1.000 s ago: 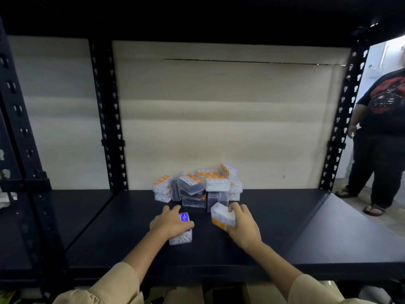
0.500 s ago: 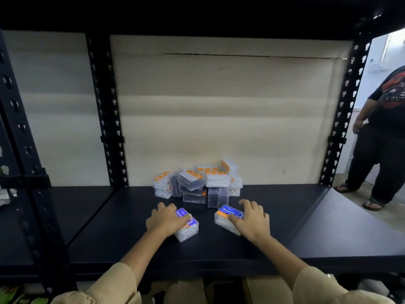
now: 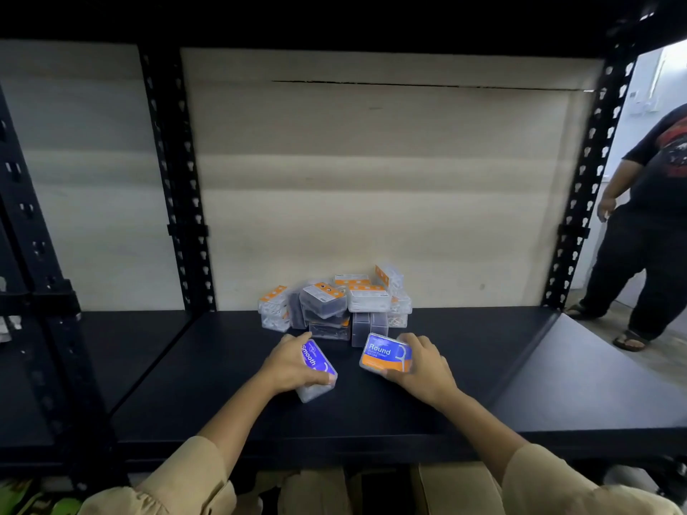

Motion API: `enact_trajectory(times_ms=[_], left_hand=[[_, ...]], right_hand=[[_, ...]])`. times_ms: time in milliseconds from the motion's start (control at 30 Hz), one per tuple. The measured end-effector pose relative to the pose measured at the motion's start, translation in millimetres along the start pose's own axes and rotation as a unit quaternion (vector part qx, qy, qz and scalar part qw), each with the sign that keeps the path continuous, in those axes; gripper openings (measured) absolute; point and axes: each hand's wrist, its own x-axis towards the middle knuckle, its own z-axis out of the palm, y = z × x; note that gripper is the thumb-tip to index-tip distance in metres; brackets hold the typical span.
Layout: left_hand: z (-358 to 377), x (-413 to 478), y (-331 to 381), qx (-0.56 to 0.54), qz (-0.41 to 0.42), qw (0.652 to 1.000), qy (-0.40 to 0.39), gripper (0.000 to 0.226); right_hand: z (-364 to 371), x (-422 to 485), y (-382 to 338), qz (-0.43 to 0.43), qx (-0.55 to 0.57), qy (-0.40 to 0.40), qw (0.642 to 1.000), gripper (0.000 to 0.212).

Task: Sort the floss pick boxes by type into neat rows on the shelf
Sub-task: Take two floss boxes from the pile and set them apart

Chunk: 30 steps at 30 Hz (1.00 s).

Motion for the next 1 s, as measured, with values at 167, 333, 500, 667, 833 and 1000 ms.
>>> enact_trajectory(times_ms=[167, 333, 500, 667, 833, 1000], left_hand=[[0, -2, -2, -0.015, 0.037, 0.997, 0.069, 0.09], [-14, -4, -7, -0.055, 0.081, 0.991, 0.095, 0.048], [-26, -12, -20, -0.087, 0.102, 0.985, 0.106, 0.053], [-33, -20, -40, -0.166, 0.071, 0.968, 0.173, 0.035], [-39, -26, -60, -0.154, 0.052, 0.974, 0.16, 0.026], [-47, -28, -56, -0.018, 0.077, 0.992, 0.096, 0.048]], right_hand=[[0, 0, -2, -0.021, 0.032, -0.007, 0.999, 0.051], [-7, 1, 1, -0.042, 0.057, -0.022, 0.997, 0.035], [-16, 0, 4, -0.054, 0.064, -0.038, 0.996, 0.027], [-23, -3, 7, -0.042, 0.064, -0.05, 0.996, 0.027], [-25, -3, 2, -0.06, 0.013, -0.032, 0.998, 0.029], [-23, 0, -17, -0.112, -0.086, -0.045, 0.989, 0.052]])
